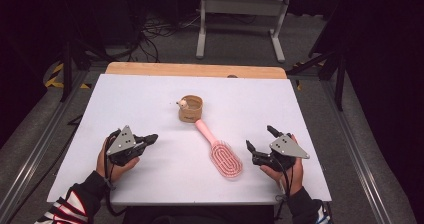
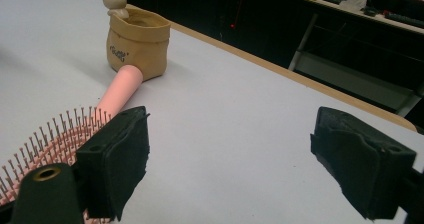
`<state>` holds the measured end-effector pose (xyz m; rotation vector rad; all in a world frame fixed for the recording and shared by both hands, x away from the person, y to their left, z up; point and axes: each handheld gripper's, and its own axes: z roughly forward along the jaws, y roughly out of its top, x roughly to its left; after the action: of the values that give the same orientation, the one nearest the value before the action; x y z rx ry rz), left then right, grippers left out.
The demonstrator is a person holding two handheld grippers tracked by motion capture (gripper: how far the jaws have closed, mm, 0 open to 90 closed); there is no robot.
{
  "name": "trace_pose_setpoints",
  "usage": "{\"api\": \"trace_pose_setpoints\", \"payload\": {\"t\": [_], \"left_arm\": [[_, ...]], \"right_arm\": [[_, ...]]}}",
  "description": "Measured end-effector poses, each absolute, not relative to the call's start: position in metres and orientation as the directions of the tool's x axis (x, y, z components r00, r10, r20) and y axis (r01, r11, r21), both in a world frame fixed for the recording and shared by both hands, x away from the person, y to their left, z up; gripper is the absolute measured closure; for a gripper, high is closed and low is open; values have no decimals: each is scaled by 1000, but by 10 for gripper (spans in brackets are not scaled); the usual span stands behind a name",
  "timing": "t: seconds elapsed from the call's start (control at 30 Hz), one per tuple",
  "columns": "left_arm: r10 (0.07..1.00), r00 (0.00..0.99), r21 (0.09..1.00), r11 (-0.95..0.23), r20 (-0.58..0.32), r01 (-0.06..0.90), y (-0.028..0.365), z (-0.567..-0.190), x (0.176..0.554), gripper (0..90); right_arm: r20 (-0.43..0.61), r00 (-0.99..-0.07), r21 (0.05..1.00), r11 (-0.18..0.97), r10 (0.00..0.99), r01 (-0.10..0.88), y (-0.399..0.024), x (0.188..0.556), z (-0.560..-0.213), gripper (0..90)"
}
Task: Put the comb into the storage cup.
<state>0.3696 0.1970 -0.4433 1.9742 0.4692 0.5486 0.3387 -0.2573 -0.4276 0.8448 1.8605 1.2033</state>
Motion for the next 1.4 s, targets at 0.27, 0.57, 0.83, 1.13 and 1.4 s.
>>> {"api": "trace_pose_setpoints", "payload": {"t": [0.27,0.57,0.83,1.13,1.4], "left_arm": [[481,859,890,-451,175,71,160,-434,391,900],[397,893,855,-517,212,27,87,-427,422,900],[340,905,755,-654,255,33,33,-439,441,900],[325,907,659,-748,269,73,11,-446,460,900],[305,920,595,-797,247,105,1,-444,470,900]], "right_arm": [[-227,-500,934,333,836,133,-258,339,-428,158],[-214,-501,933,327,839,149,-259,341,-430,159],[-210,-504,933,326,838,154,-261,341,-431,159],[-212,-508,931,331,835,156,-261,341,-431,158],[-205,-511,930,329,834,162,-261,342,-431,159]]}}
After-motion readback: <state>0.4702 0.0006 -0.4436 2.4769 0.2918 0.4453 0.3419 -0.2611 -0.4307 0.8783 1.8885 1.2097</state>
